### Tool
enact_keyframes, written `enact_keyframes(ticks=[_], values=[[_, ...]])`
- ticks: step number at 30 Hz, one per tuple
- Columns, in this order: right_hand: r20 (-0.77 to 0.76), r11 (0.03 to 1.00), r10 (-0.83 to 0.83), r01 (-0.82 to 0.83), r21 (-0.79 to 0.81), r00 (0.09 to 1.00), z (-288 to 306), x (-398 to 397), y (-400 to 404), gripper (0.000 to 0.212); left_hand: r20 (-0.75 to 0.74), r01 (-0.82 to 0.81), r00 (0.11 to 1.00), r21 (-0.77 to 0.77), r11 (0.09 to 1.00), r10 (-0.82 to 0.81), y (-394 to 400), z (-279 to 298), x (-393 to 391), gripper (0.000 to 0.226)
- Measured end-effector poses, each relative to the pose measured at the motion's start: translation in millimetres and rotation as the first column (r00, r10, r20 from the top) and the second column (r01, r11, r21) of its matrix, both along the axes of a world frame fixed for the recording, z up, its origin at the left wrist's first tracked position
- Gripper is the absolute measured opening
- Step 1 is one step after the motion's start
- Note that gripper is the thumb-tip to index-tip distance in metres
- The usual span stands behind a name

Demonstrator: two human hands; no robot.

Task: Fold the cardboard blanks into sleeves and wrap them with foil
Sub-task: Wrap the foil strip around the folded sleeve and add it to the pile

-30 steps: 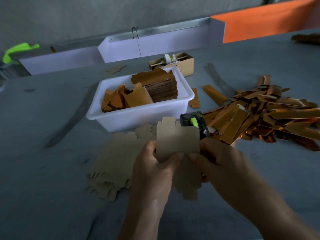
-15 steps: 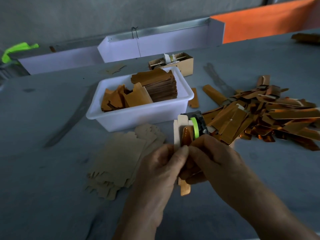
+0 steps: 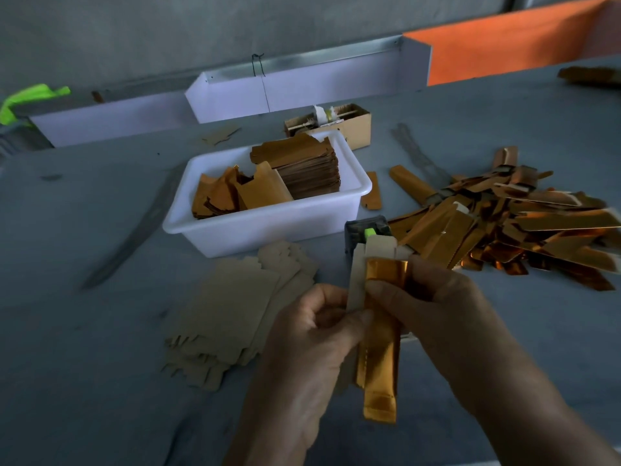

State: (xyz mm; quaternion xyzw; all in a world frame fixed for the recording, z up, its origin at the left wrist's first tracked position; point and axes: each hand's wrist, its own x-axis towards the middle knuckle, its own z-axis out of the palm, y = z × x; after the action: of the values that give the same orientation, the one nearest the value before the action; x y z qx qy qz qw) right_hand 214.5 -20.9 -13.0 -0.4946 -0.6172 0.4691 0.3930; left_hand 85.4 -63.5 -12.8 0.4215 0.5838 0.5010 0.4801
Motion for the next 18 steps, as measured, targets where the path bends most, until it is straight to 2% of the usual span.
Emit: enact_keyframes(ticks=[4, 6, 9, 10, 11, 12, 14, 16, 18], values=[[-0.037, 1.0, -0.024, 0.024, -0.015, 0.999, -2, -2, 2, 0.033, -0.043, -0.136, 0.989, 0.075, 0.988, 0.14, 1, -3, 5, 0.021], [-0.071, 0.999, -0.037, 0.034, -0.042, 0.997, -4, -3, 2, 0.027, -0.077, -0.214, 0.972, 0.113, 0.97, 0.223, 1, -6, 7, 0.021], [-0.118, 0.995, -0.075, 0.067, -0.072, 0.99, -8, -4, 3, 0.018, -0.292, -0.254, 0.901, 0.249, 0.935, 0.322, -1, -12, 12, 0.014], [-0.13, 0.994, -0.094, 0.085, -0.073, 0.987, -8, -5, 4, 0.014, -0.424, -0.23, 0.83, 0.329, 0.916, 0.361, -2, -12, 14, 0.016], [-0.139, 0.992, -0.111, 0.102, -0.072, 0.984, -8, -6, 4, 0.012, -0.59, -0.162, 0.704, 0.41, 0.898, 0.396, -2, -13, 16, 0.02], [-0.141, 0.991, -0.124, 0.114, -0.072, 0.982, -8, -6, 5, 0.011, -0.731, -0.071, 0.556, 0.434, 0.898, 0.396, -1, -13, 19, 0.027], [-0.139, 0.99, -0.135, 0.126, -0.069, 0.981, -7, -6, 5, 0.013, -0.879, 0.025, 0.289, 0.402, 0.915, 0.379, -5, -11, 30, 0.039], [-0.132, 0.989, -0.142, 0.136, -0.057, 0.981, -6, -6, 5, 0.023, -0.931, 0.014, 0.143, 0.34, 0.94, 0.335, -6, -10, 40, 0.044], [-0.111, 0.988, -0.151, 0.145, -0.059, 0.982, -5, -5, 4, 0.031, -0.975, 0.023, 0.073, 0.212, 0.977, 0.21, -6, -13, 47, 0.045]])
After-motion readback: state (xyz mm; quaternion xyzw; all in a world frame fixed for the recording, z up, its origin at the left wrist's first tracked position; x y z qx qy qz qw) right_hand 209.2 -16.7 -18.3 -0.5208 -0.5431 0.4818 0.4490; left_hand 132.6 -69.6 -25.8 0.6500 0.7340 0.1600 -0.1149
